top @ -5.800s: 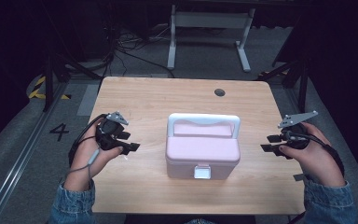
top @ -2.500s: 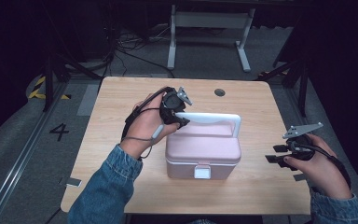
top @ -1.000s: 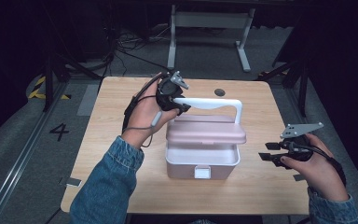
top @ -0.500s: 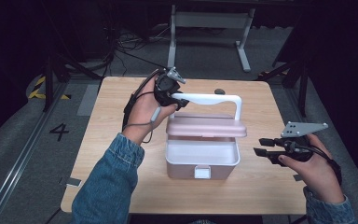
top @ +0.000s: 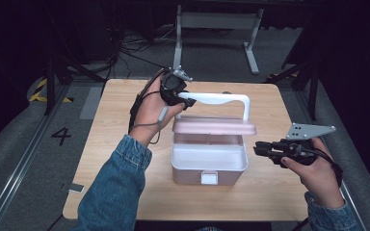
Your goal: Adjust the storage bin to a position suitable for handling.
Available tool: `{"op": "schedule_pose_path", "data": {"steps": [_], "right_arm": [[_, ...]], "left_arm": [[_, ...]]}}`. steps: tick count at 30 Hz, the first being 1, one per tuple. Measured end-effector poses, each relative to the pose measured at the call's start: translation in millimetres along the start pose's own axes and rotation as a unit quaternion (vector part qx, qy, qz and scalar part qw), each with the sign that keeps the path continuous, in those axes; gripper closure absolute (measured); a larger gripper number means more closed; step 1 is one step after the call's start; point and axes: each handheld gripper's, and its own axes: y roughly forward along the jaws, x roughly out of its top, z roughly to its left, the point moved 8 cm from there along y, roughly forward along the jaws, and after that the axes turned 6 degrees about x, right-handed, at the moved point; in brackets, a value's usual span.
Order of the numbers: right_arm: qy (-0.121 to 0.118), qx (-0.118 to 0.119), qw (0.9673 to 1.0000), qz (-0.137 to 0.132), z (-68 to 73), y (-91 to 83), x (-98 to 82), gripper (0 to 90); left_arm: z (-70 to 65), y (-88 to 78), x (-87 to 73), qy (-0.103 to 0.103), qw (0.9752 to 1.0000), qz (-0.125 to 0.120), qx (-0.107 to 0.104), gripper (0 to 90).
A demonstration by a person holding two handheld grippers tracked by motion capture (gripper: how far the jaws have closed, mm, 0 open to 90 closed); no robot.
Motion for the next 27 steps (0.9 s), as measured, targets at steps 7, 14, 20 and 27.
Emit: {"op": "schedule_pose_path", "data": {"steps": [7,14,20,27], "right_arm": [[-0.012,0.004,0.9993,-0.035,4.8,7.6,12.3,89.6],[-0.011,0.004,0.9983,-0.057,5.7,11.4,18.4,89.9],[-0.009,-0.002,0.9972,-0.074,3.4,10.7,21.5,90.0],[-0.002,-0.007,0.9965,-0.084,1.2,8.9,22.7,90.0]], "left_arm": [[1.3,0.5,-0.1,-0.002,1.0000,0.005,-0.002,62.0],[0.6,0.0,-0.9,-0.006,0.9999,0.008,-0.005,62.0],[0.2,-0.5,-2.1,-0.005,0.9999,0.009,-0.005,62.0],[-1.0,-0.9,-3.2,-0.010,0.9999,0.006,-0.008,61.8]]}}
